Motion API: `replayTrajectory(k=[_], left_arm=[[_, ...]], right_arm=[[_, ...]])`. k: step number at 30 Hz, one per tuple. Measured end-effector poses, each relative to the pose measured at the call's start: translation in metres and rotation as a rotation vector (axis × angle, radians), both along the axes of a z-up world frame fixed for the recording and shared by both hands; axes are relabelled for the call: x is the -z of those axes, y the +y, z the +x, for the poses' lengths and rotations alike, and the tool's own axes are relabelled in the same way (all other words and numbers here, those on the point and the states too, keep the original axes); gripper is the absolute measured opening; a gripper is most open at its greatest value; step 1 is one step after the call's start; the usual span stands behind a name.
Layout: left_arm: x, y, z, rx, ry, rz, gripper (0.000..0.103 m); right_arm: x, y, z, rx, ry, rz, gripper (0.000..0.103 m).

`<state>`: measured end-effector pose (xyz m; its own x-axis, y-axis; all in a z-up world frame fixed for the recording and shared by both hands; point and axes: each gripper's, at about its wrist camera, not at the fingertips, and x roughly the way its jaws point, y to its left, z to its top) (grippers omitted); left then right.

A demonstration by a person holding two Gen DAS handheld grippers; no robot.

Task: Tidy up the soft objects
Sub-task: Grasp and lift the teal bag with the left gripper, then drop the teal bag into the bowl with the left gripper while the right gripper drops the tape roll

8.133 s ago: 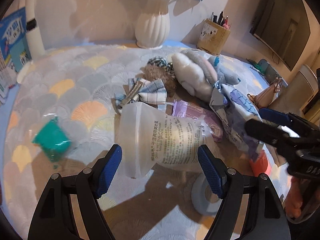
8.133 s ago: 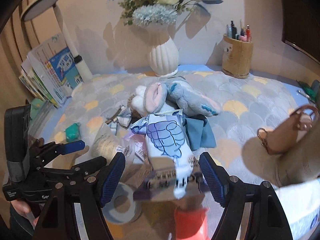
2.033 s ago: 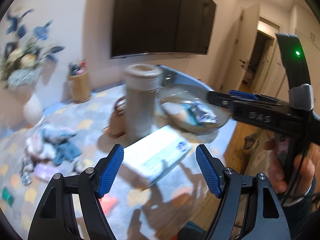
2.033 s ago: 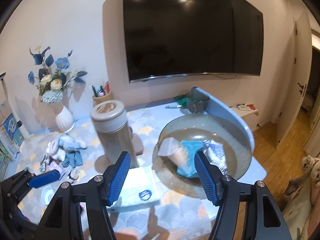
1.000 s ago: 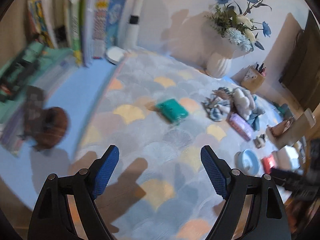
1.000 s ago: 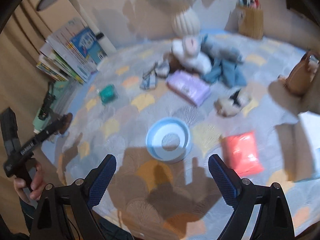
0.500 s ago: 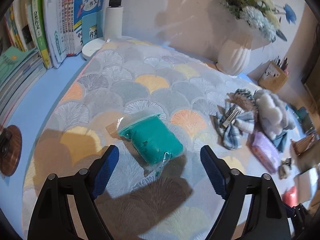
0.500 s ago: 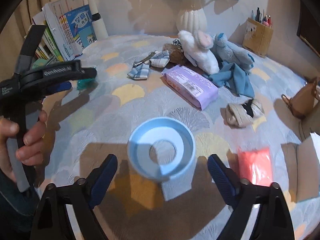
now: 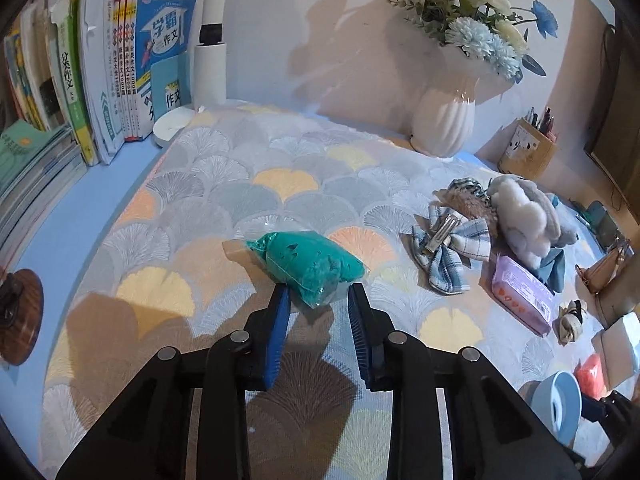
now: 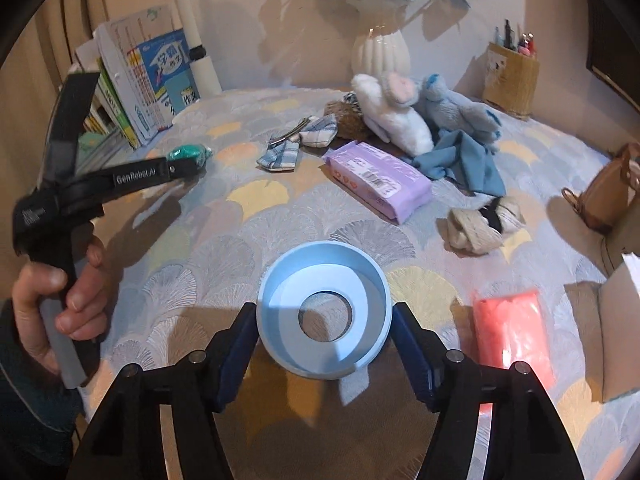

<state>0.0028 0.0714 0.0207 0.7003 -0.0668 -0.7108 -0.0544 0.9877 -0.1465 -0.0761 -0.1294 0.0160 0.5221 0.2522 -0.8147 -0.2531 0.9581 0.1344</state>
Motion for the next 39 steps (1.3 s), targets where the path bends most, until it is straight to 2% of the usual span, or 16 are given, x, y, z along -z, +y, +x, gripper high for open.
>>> replayTrajectory(k=[2, 3, 5, 6, 7, 9, 12, 13, 14, 15, 17, 20, 27, 32, 34, 39], left_arm=[[0.005, -0.001, 0.0, 0.021, 0.047, 0.003, 0.028], [0.009, -0.001, -0.002, 0.028, 0.088, -0.009, 0.039], [0.006, 0.001, -0.008, 0.023, 0.082, -0.04, 0.061], [0.003, 0.003, -0.01, 0.003, 0.079, -0.051, 0.083], [-0.001, 0.004, -0.011, -0.012, 0.064, -0.061, 0.087], [-0.011, 0.003, -0.007, -0.054, 0.044, -0.035, 0.087], [-0.009, 0.004, 0.018, -0.07, 0.131, -0.01, 0.086], [-0.001, 0.008, 0.03, -0.096, 0.189, -0.009, 0.075], [0.005, 0.009, 0.034, -0.102, 0.204, -0.016, 0.061], [0.007, 0.008, 0.038, -0.116, 0.202, 0.023, 0.042], [0.006, 0.002, 0.037, -0.101, 0.186, 0.084, 0.036], [-0.002, -0.005, 0.021, -0.047, 0.156, 0.03, 0.034], [-0.043, -0.076, -0.026, 0.164, 0.043, 0.024, 0.034], [-0.084, -0.155, -0.06, 0.383, -0.041, 0.017, 0.034], [-0.093, -0.185, -0.072, 0.442, -0.067, 0.042, 0.034], [-0.114, -0.284, -0.1, 0.664, -0.106, 0.067, 0.034]], right_arm=[[-0.002, -0.008, -0.003, 0.016, 0.003, 0.01, 0.066], [-0.002, -0.011, -0.004, 0.019, 0.009, 0.013, 0.066], [0.0, -0.017, -0.004, 0.028, 0.029, 0.029, 0.066], [0.002, -0.019, -0.004, 0.031, 0.036, 0.037, 0.066], [0.002, -0.022, -0.005, 0.033, 0.035, 0.05, 0.066], [0.002, -0.021, -0.005, 0.03, 0.032, 0.047, 0.066], [0.003, -0.016, -0.006, 0.021, 0.029, 0.018, 0.066], [0.003, -0.015, -0.006, 0.017, 0.027, 0.007, 0.066], [0.003, -0.015, -0.007, 0.016, 0.026, 0.001, 0.066], [0.003, -0.015, -0.007, 0.016, 0.026, 0.001, 0.066], [0.001, -0.018, -0.009, 0.015, 0.027, 0.012, 0.066], [-0.008, -0.027, -0.017, 0.02, 0.006, 0.018, 0.066], [-0.058, -0.068, -0.039, 0.098, -0.093, 0.04, 0.066], [-0.083, -0.112, -0.055, 0.18, -0.113, 0.026, 0.066], [-0.089, -0.135, -0.063, 0.23, -0.112, 0.017, 0.066], [-0.104, -0.207, -0.08, 0.381, -0.13, 0.027, 0.066]])
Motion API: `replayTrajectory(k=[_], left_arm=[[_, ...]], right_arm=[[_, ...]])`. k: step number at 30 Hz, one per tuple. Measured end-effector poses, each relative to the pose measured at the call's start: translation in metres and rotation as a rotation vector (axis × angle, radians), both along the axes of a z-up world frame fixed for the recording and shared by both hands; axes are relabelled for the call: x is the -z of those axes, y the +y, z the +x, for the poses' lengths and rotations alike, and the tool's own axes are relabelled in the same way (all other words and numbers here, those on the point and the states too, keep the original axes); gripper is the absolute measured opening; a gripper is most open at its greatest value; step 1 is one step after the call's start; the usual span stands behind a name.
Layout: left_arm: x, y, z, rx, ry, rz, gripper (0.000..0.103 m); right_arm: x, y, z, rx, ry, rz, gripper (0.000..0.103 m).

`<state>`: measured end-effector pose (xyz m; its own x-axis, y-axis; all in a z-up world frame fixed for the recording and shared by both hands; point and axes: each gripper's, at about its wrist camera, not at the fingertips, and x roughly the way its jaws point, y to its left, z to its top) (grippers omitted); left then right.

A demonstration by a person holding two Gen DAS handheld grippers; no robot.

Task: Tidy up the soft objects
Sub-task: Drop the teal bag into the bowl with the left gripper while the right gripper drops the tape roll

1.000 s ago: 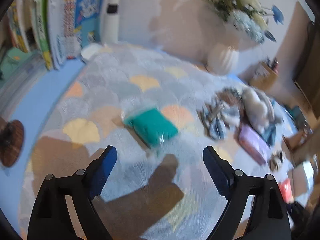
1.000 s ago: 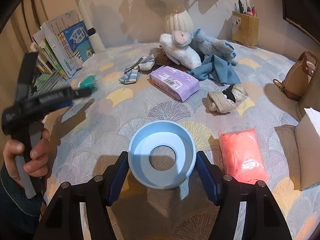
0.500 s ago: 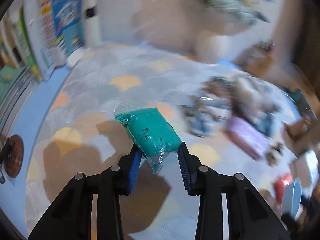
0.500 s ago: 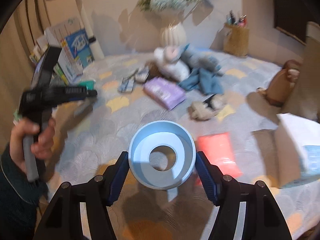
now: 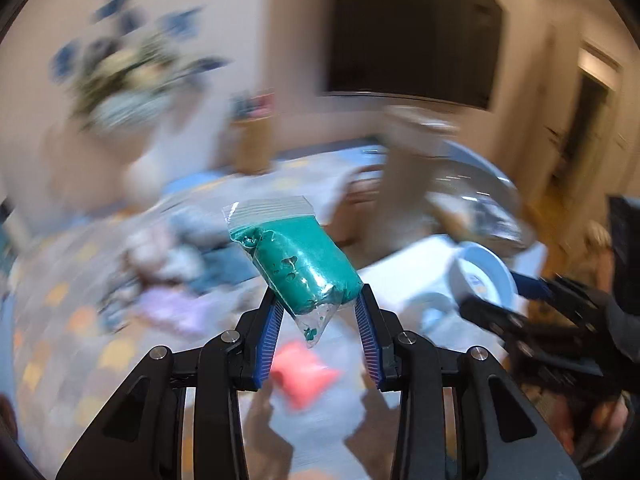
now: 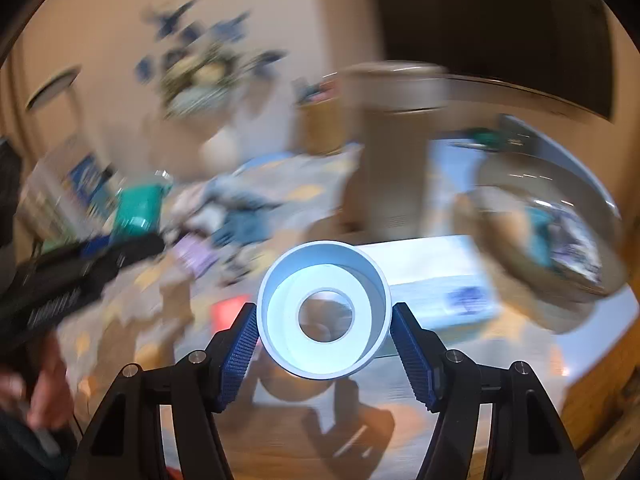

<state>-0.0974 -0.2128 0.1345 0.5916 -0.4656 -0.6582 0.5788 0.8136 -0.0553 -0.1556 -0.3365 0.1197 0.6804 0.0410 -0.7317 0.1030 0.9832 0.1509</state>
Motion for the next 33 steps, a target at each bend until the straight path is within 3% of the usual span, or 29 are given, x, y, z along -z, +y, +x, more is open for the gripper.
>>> replayTrajectory(k=[8, 14, 17, 20, 24, 33], left_arm=[[-0.019, -0.136, -0.015, 0.247, -0.047, 0.023, 0.034], [-0.005, -0.193, 0.013, 0.266, 0.002, 0.011, 0.034], [0.006, -0.214, 0.031, 0.258, 0.029, -0.004, 0.034], [0.01, -0.231, 0.037, 0.235, -0.014, 0.006, 0.036], [0.016, -0.251, 0.041, 0.22, -0.025, 0.009, 0.07], [0.004, -0.223, 0.006, 0.337, -0.007, -0.029, 0.07]], right_arm=[[-0.017, -0.137, -0.005, 0.311, -0.029, 0.005, 0.066], [-0.017, -0.216, 0.007, 0.479, -0.012, 0.015, 0.066], [-0.016, -0.237, 0.015, 0.512, 0.005, 0.022, 0.066], [-0.016, -0.252, 0.029, 0.542, 0.026, 0.0, 0.066], [-0.012, -0.271, 0.043, 0.573, 0.052, -0.001, 0.069], [-0.021, -0.257, 0.024, 0.549, 0.046, 0.001, 0.069]])
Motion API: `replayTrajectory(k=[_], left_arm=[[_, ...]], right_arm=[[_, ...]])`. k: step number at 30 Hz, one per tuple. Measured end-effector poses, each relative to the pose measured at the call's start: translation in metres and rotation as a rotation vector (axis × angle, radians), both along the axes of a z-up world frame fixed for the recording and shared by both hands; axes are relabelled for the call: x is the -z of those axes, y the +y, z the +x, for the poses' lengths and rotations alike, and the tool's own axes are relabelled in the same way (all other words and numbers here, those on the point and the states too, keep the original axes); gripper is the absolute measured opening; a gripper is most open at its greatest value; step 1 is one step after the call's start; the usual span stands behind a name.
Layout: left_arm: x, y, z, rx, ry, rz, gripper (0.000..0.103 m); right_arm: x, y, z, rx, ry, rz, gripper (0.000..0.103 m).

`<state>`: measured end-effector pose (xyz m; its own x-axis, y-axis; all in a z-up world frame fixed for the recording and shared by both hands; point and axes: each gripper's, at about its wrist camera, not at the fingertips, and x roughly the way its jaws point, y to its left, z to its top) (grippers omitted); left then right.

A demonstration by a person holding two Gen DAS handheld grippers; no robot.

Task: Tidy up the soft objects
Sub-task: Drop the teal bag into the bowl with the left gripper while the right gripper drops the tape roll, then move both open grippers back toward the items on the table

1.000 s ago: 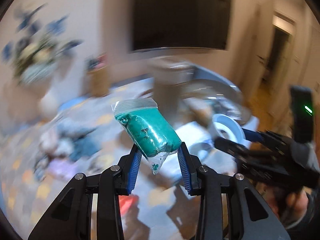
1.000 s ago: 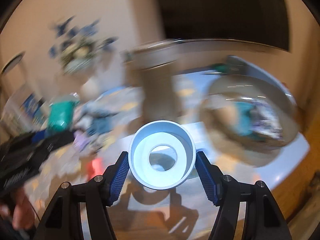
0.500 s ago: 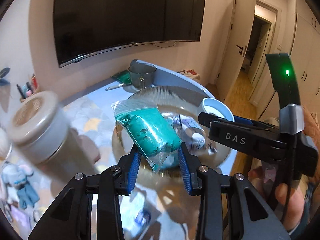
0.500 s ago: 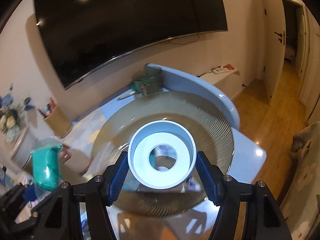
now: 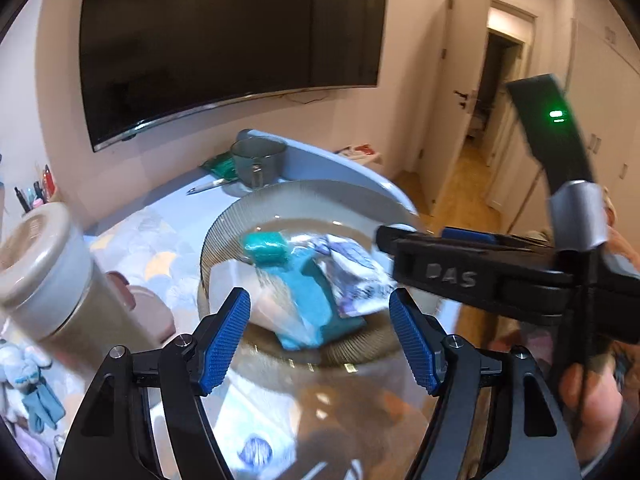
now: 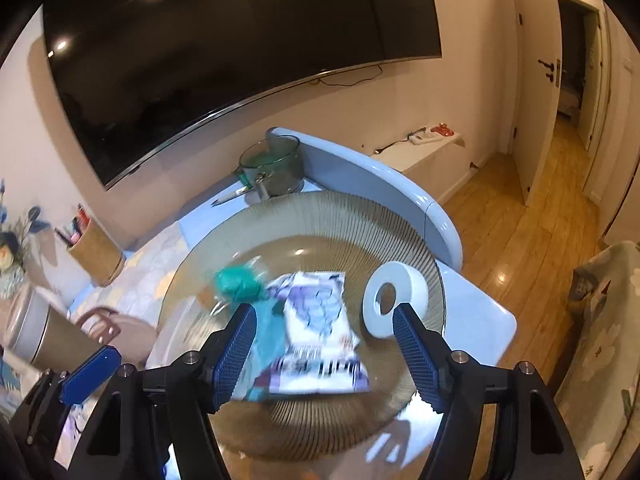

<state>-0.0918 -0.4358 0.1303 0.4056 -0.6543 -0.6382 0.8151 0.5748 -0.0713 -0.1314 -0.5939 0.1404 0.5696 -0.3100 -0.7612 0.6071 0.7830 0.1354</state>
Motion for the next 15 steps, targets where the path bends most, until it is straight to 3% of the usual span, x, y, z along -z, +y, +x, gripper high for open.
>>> replayTrajectory(k=[4, 6, 15], left_arm=[[-0.01, 0.035, -0.025, 0.025, -0.038, 0.01, 0.071], [-0.013, 0.055, -0.034, 0.024, -0.047, 0.013, 0.071], [-0.013, 0.159, -0.059, -0.06, -0.055, -0.012, 0.076]], right_arm=[[-0.005, 0.032, -0.017, -0.051, -0.004, -0.029, 0.069], [-0.007, 0.051, -0.028, -0.076, -0.018, -0.041, 0.075], [-0.011, 0.144, -0.043, -0.231, -0.043, -0.049, 0.078]])
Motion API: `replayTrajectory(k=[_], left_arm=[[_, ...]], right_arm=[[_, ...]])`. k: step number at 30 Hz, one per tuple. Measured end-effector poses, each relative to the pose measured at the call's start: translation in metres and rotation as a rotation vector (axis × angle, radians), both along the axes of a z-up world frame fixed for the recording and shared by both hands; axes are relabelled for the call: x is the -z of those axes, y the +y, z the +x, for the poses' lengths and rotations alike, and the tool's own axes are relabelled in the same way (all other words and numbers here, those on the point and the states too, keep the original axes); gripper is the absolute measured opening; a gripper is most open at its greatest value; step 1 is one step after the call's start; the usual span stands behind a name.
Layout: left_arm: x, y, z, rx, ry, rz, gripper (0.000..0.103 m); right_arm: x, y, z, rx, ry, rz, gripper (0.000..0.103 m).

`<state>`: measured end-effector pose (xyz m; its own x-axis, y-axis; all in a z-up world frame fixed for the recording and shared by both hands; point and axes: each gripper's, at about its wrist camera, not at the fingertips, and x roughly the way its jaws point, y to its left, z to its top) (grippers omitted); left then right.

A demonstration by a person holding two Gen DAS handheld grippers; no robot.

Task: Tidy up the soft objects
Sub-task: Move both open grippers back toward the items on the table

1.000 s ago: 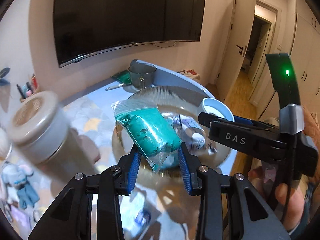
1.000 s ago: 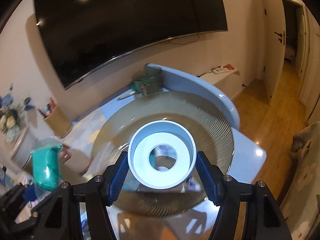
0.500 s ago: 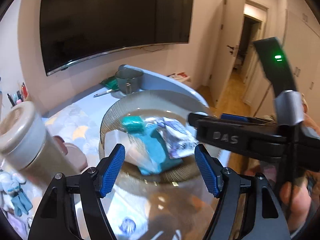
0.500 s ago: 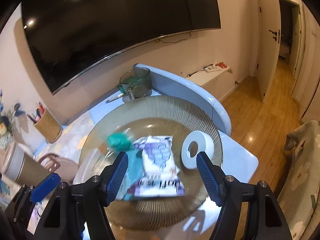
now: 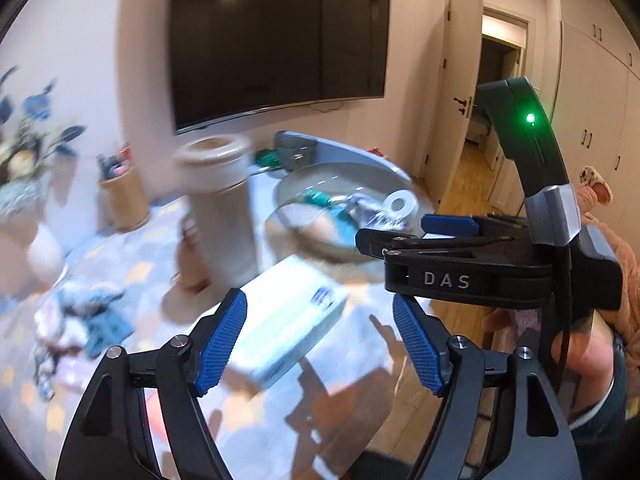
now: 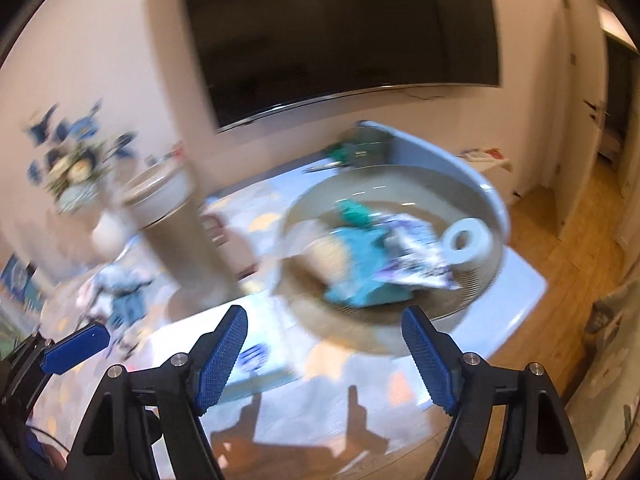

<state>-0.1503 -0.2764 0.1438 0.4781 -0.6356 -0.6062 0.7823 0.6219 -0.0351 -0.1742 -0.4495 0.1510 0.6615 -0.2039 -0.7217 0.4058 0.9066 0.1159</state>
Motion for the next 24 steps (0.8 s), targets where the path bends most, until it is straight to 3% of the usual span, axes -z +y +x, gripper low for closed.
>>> replayTrajectory(k=[4, 8, 11, 14, 18, 22, 24], left_arm=[[0.008, 0.07, 0.01, -0.243, -0.063, 0.021, 0.076], [0.025, 0.152, 0.039, -0.484, 0.013, -0.029, 0.076], [0.049, 0.221, 0.061, -0.74, 0.03, 0.002, 0.075], [0.064, 0.279, 0.072, -0.911, 0.076, -0.01, 0.075], [0.089, 0.33, 0.093, -1.032, 0.161, -0.026, 0.075], [0.118, 0.345, 0.109, -1.097, 0.207, 0.072, 0.075], [0.132, 0.355, 0.109, -1.105, 0.245, 0.081, 0.075]], right_arm=[[-0.006, 0.062, 0.006, -0.13, 0.002, -0.048, 0.078], [-0.003, 0.112, 0.016, -0.249, -0.004, -0.037, 0.08], [0.008, 0.15, 0.028, -0.345, 0.015, -0.009, 0.081], [0.033, 0.199, 0.049, -0.457, 0.057, 0.025, 0.082], [0.061, 0.251, 0.071, -0.577, 0.088, 0.075, 0.082], [0.087, 0.299, 0.088, -0.666, 0.105, 0.063, 0.082], [0.099, 0.313, 0.094, -0.686, 0.126, 0.035, 0.082]])
